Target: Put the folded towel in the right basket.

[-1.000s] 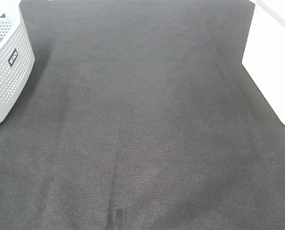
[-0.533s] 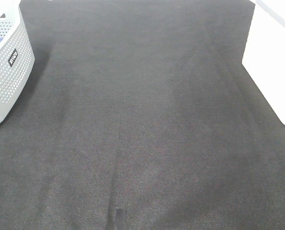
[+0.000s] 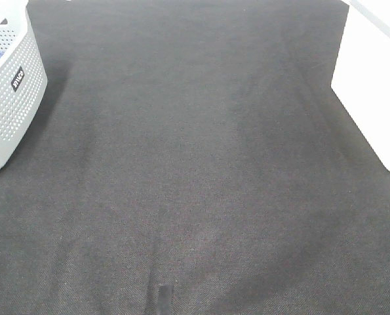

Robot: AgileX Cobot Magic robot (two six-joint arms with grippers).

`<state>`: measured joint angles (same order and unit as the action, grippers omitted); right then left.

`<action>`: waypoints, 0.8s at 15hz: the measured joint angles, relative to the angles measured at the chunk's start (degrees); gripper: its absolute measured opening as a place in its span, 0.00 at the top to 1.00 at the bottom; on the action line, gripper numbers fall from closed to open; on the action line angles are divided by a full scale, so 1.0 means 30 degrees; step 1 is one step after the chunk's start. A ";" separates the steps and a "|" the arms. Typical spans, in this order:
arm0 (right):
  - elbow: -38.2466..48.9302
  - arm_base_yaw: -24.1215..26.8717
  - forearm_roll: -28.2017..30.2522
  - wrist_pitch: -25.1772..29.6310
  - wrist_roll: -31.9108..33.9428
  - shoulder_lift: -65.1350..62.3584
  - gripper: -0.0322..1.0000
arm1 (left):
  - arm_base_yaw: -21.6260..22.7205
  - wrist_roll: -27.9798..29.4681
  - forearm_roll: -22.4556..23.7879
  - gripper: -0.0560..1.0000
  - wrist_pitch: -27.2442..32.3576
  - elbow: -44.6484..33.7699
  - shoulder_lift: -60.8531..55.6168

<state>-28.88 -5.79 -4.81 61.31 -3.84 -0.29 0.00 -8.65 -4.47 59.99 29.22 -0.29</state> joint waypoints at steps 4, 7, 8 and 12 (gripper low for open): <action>0.0000 0.0000 0.0000 0.0000 0.0000 0.0000 0.02 | 0.0000 0.0000 0.0000 0.01 0.0000 0.0000 0.0000; 0.0000 0.0993 -0.0019 0.0000 0.0000 0.0000 0.02 | 0.0000 0.0000 0.0000 0.01 0.0000 0.0000 0.0000; 0.0000 0.1070 -0.0057 0.0000 0.0000 0.0000 0.02 | 0.0000 0.0000 0.0000 0.01 0.0000 0.0000 0.0000; 0.0000 0.1050 0.0229 0.0000 -0.0057 0.0000 0.02 | 0.0000 0.0000 0.0000 0.01 0.0000 0.0000 0.0000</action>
<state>-28.88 -2.64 -4.13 61.31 -4.01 -0.29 0.00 -8.65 -4.47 59.99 29.22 -0.29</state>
